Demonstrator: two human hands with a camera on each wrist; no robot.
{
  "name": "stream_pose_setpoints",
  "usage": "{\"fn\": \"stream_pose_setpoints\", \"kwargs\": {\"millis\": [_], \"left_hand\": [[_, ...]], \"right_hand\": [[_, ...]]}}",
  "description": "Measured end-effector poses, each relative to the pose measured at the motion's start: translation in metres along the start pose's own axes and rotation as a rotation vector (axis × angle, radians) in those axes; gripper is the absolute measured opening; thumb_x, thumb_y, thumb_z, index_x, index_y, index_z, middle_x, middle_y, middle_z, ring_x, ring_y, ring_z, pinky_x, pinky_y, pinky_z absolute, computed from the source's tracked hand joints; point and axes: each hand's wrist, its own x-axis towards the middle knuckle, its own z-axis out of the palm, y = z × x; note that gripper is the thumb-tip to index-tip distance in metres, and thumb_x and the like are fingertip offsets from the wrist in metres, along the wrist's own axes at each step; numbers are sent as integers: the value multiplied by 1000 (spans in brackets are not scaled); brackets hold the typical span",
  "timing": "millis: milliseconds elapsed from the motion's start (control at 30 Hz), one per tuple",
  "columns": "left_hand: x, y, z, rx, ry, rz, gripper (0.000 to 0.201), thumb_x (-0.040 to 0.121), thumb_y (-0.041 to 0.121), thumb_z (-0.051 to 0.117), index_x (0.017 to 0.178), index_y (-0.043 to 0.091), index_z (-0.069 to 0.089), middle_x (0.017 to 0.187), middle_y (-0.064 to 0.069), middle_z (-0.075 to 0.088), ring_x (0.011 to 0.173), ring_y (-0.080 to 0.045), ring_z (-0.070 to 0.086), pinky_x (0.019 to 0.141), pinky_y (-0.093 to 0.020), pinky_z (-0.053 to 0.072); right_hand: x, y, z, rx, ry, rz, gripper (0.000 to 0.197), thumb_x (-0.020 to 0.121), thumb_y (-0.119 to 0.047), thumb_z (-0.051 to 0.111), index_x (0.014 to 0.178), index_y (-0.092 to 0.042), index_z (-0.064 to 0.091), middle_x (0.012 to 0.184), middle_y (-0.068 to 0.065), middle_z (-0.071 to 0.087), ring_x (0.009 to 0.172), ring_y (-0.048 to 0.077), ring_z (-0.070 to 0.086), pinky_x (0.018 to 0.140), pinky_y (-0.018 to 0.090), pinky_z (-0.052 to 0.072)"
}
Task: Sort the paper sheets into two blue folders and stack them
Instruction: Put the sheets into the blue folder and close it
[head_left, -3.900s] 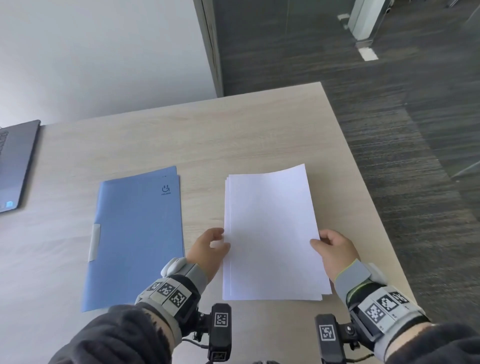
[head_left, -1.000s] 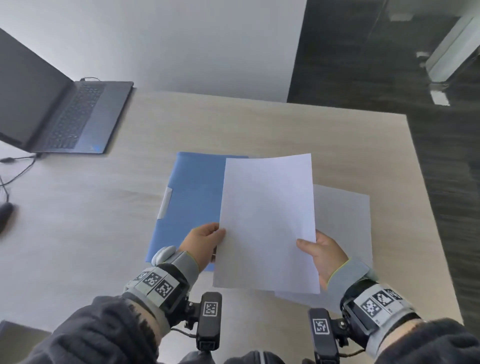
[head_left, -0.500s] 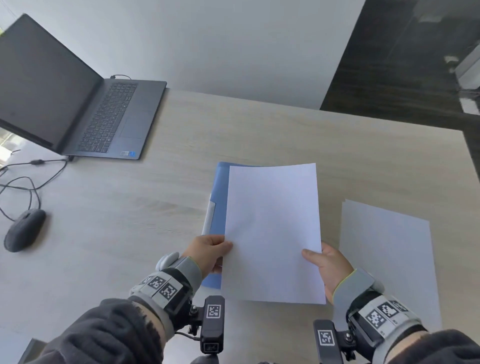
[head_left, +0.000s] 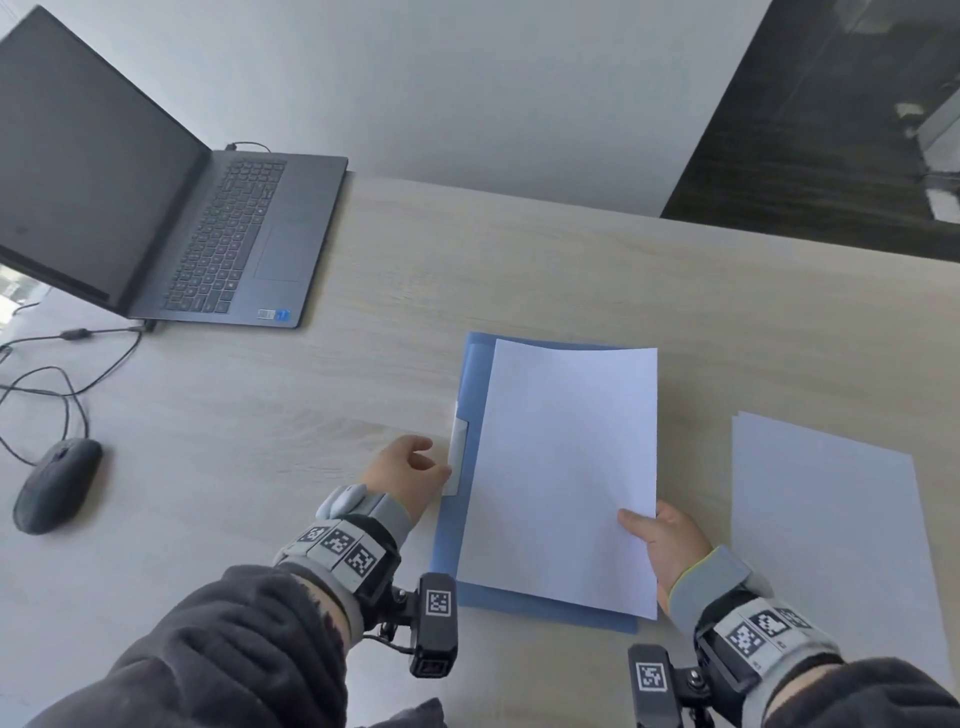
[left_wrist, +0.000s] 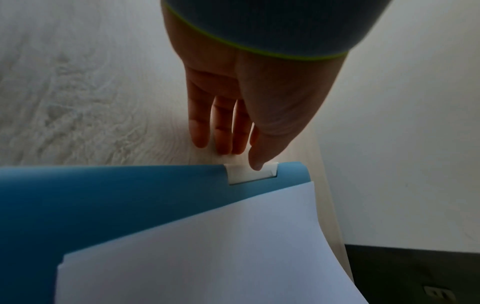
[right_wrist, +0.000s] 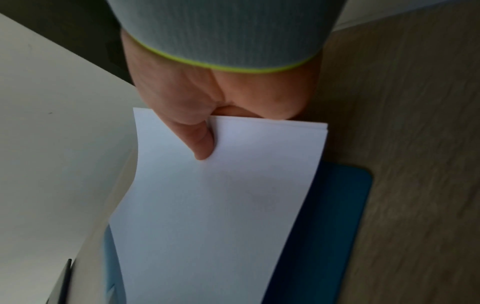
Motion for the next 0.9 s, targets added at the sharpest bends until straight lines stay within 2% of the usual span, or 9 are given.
{"fn": "stream_pose_setpoints", "kwargs": {"millis": [167,300,367,433,533,633,700,800,900], "left_hand": [[2,5,12,6,-5,52,35,78,28,74,110,24,61,83,7,64,70,-17,62,74,-36,57],[0,2,13,15,6,99,35,76,25,77,107,25,59,77,7,58,73,-18,61,67,-30,51],[-1,-2,12,29,-14,125,38,75,25,77,106,28,57,78,6,58,72,-15,58,63,-27,48],[-2,-7,11,-1,-37,140,38,75,22,78,105,27,56,79,4,58,71,-16,58,62,-28,48],[-2,-17,9,-46,-85,149,39,76,19,77,106,30,55,85,0,63,70,-18,61,62,-31,50],[-2,-22,5,-91,-148,148,47,77,16,73,114,35,53,92,-3,69,77,-21,69,71,-36,57],[-1,-22,1,-113,-183,151,50,79,13,71,119,37,53,84,-1,69,75,-20,69,79,-39,58],[7,-25,-10,-113,-221,156,49,82,10,68,118,41,57,76,1,64,69,-17,62,71,-35,53],[15,-28,-26,-65,-196,140,47,85,13,65,118,45,62,83,3,61,85,-17,60,83,-33,51]], "right_hand": [[5,2,1,-28,27,-6,16,90,3,56,93,-9,67,86,13,69,75,31,64,71,39,53],[10,4,0,-64,41,-9,16,89,2,58,100,-6,67,88,13,70,78,32,64,82,49,53],[11,5,0,-69,43,-8,16,89,1,58,98,-8,67,89,12,70,79,32,64,82,48,53],[12,6,-1,-79,40,-12,17,89,1,58,93,-12,68,87,11,70,78,31,65,80,45,53],[13,7,-2,-101,38,-20,19,88,1,59,90,-15,70,84,8,73,78,31,66,82,48,53],[12,7,-3,-110,37,-24,20,88,0,59,89,-16,70,81,6,73,77,31,66,81,48,53],[12,6,-3,-107,29,-21,19,89,1,59,90,-15,70,85,9,72,78,32,66,83,49,53],[12,6,-3,-109,17,-15,18,89,1,58,93,-13,69,91,13,71,82,34,65,85,51,52],[13,8,-4,-121,21,-23,17,89,0,59,94,-13,69,92,14,71,84,35,66,87,53,52]]}}
